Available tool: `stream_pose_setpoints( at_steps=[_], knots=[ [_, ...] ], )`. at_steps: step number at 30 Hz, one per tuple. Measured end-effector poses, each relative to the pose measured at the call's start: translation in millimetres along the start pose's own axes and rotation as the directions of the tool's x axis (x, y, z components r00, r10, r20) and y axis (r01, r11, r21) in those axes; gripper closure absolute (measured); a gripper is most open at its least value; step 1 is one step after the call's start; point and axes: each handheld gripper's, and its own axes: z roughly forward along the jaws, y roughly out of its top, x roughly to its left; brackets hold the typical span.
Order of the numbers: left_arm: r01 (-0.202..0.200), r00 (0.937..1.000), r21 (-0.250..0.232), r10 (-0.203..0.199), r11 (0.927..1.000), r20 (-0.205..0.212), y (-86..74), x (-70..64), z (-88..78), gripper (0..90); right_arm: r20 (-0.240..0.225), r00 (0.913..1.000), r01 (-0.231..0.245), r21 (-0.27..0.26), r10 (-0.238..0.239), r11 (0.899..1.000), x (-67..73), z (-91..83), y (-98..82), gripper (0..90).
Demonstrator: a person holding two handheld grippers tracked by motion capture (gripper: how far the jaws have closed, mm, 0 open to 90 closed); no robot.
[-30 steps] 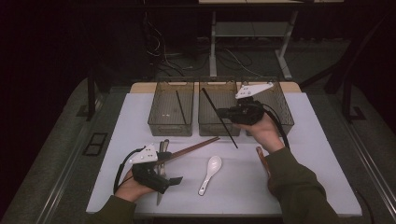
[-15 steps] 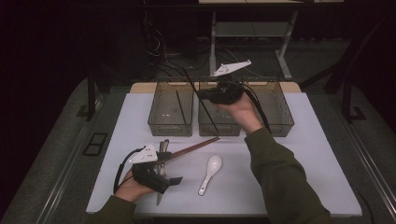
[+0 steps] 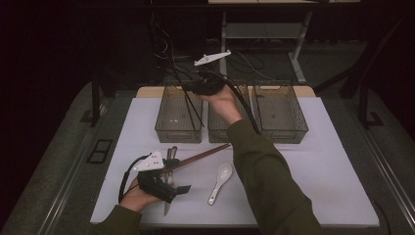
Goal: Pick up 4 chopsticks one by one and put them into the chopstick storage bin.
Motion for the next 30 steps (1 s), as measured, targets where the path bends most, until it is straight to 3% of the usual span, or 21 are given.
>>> stream_pose_setpoints(
  at_steps=[9,16,28,30],
  knots=[
    [0.009,0.9999,-0.007,-0.009,0.9999,0.007,-0.2,-0.9,0.8,0.0,0.01,0.9993,-0.036,0.013,0.036,0.999,-4.5,33.3,-6.0,85.5],
    [-0.001,1.0,0.0,0.001,1.0,0.007,0.0,0.1,0.0,0.0,0.026,0.9962,-0.086,0.096,0.083,0.992,-8.4,62.2,-26.5,85.4],
    [0.005,0.9999,0.0,-0.005,1.0,0.01,-0.2,-0.2,0.2,0.0,0.08,0.9935,-0.094,0.19,0.08,0.977,-13.4,82.7,-43.8,84.4],
    [0.003,0.9999,0.0,-0.003,1.0,0.011,-0.1,-0.2,0.0,0.0,0.078,0.9938,-0.093,0.198,0.079,0.976,-14.1,84.1,-45.3,77.6]
  ],
)
